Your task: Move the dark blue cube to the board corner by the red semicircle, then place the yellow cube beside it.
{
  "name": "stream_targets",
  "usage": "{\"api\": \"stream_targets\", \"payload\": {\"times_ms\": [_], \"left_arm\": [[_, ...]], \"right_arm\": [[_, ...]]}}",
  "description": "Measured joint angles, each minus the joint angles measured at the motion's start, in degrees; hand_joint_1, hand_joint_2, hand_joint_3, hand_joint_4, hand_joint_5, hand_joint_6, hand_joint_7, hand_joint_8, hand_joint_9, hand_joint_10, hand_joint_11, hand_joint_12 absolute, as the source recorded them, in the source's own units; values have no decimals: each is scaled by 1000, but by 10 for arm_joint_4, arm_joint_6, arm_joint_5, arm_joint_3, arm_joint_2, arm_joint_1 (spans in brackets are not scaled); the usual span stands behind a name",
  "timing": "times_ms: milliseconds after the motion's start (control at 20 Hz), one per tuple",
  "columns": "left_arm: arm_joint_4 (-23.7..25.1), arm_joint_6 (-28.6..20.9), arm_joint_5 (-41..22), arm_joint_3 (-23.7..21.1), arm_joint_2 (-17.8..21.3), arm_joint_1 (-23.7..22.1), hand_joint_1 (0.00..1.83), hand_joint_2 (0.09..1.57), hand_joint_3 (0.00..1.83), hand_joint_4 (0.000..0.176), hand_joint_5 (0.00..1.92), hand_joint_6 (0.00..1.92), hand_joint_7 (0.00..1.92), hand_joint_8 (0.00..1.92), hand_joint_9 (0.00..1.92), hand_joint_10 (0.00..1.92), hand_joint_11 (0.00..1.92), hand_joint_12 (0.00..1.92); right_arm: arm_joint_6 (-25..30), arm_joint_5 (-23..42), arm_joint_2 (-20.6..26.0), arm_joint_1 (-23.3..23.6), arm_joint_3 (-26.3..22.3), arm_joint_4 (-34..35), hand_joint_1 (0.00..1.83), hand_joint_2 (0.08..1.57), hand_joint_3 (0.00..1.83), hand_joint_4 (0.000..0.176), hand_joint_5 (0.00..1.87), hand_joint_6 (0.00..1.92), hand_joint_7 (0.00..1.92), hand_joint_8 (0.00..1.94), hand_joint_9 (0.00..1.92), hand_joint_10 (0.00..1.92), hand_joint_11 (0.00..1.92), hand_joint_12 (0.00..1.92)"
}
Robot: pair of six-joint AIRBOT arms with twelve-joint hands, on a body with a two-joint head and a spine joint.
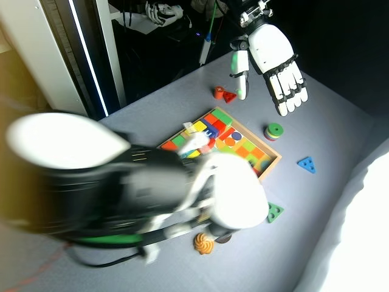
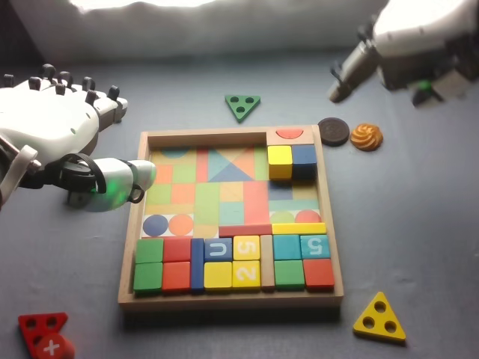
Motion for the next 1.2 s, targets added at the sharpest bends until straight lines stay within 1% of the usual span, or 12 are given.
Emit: {"api": "stream_targets", "payload": {"times_ms": [50, 200, 350, 450, 600, 700, 850, 950, 1000, 1050, 1100, 1200], "left_arm": [[1, 0, 1, 0, 0, 0, 0, 1343, 0, 0, 108, 1, 117, 1, 64, 2, 0, 45], [0, 0, 1, 3, 0, -9, 0, 1346, 0, 0, 133, 1, 139, 1, 86, 1, 0, 84], [-2, 0, -5, 2, 0, -13, 0, 1335, 0, 0, 128, 0, 141, 0, 93, 1, 0, 146], [-12, 0, -6, -3, 0, -13, 0, 1348, 3, 0, 131, 1, 144, 1, 95, 1, 0, 133], [-14, 0, -9, -3, 0, -13, 0, 1341, 0, 0, 136, 4, 144, 3, 99, 2, 0, 165], [-14, 0, -7, -3, 0, -13, 0, 1341, 0, 0, 119, 0, 127, 2, 85, 1, 0, 151], [-16, 0, -3, -3, 2, -20, 0, 1344, 0, 0, 129, 2, 139, 3, 86, 0, 0, 122], [-17, 0, -2, -1, 5, -20, 0, 1347, 0, 0, 187, 5, 198, 2, 145, 4, 0, 280], [-20, 0, -4, 0, 6, -20, 0, 1351, 1, 0, 170, 3, 186, 2, 142, 1, 0, 248], [-21, 0, -4, 0, 8, -21, 0, 1350, 0, 0, 166, 2, 191, 3, 154, 4, 0, 270], [-21, 0, -4, 0, 8, -22, 0, 1355, 2, 0, 131, 0, 164, 2, 136, 1, 0, 225], [-20, 0, -3, 0, 8, -22, 0, 1353, 0, 0, 164, 9, 213, 11, 183, 12, 0, 343]], "right_arm": [[21, -17, 16, -9, -26, 2, 1831, 1236, 0, 0, 566, 7, 1377, 1941, 1549, 1921, 1659, 1921], [29, -81, 69, -42, -114, 10, 1831, 1231, 0, 0, 602, 18, 1386, 1941, 1544, 1921, 1652, 1921], [31, -113, 94, -55, -145, 13, 1831, 1252, 0, 0, 551, 0, 1360, 1941, 1552, 1921, 1653, 1921], [42, -154, 107, -59, -162, 14, 1831, 1236, 0, 0, 538, 2, 1397, 1941, 1566, 1921, 1671, 1921], [49, -184, 119, -59, -188, 17, 1831, 1249, 0, 0, 528, 2, 1376, 1941, 1556, 1921, 1662, 1921], [51, -185, 132, -59, -211, 18, 1831, 1234, 0, 0, 576, 21, 1377, 1941, 1553, 1921, 1660, 1921], [54, -185, 137, -59, -222, 18, 1831, 1247, 0, 0, 558, 5, 1377, 1941, 1556, 1921, 1655, 1921], [59, -189, 141, -58, -222, 18, 1786, 1243, 0, 0, 558, 3, 1404, 1941, 1554, 1921, 1657, 1921], [60, -192, 143, -58, -222, 18, 1767, 1236, 0, 0, 586, 13, 1399, 1941, 1545, 1921, 1667, 1921], [60, -194, 143, -58, -222, 18, 1704, 1240, 0, 0, 584, 10, 1393, 1941, 1539, 1921, 1676, 1921], [60, -194, 143, -59, -222, 18, 1657, 1208, 0, 0, 600, 7, 1383, 1941, 1539, 1921, 1691, 1921], [60, -193, 143, -59, -222, 18, 1540, 1145, 0, 0, 620, 9, 1399, 1941, 1567, 1921, 1727, 1921]]}}
